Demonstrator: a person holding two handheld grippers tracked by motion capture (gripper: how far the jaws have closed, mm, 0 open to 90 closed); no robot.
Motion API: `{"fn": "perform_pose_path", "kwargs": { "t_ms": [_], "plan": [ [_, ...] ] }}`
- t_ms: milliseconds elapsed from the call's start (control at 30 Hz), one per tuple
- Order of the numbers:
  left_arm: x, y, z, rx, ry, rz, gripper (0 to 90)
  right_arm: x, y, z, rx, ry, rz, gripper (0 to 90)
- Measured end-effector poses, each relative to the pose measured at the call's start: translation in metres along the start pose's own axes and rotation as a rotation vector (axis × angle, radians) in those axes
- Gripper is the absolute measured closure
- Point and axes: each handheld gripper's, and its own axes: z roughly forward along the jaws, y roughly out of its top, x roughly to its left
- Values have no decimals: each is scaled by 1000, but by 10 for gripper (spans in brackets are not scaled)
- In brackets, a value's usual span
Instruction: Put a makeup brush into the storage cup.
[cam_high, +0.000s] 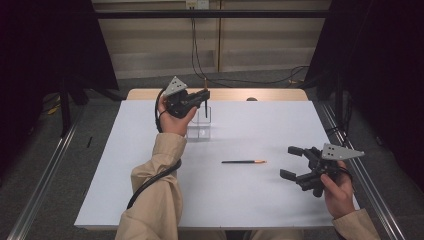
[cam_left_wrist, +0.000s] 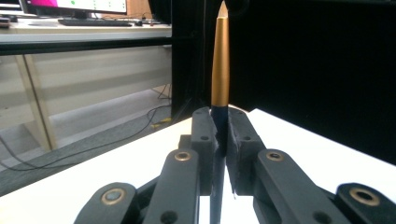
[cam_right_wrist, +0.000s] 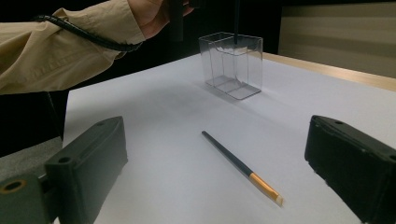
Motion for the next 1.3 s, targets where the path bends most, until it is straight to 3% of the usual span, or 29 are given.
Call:
{"fn": "perform_pose_path", "kwargs": {
  "t_ms": [233,567,800,1300],
  "plan": [
    [-2,-5,3,2,0,-6,828,-1,0,-1,0,-4,-2,52],
    [4,-16,3,5,38,-13,828,-1,-1,0,11,-3,-3,52],
    [5,-22,4,7,34,-21,828,-1,-1,1,15,-1,-7,52],
    [3,-33,9,23,51,-8,828,0,-1,0,11,-6,-9,53]
  ]
}}
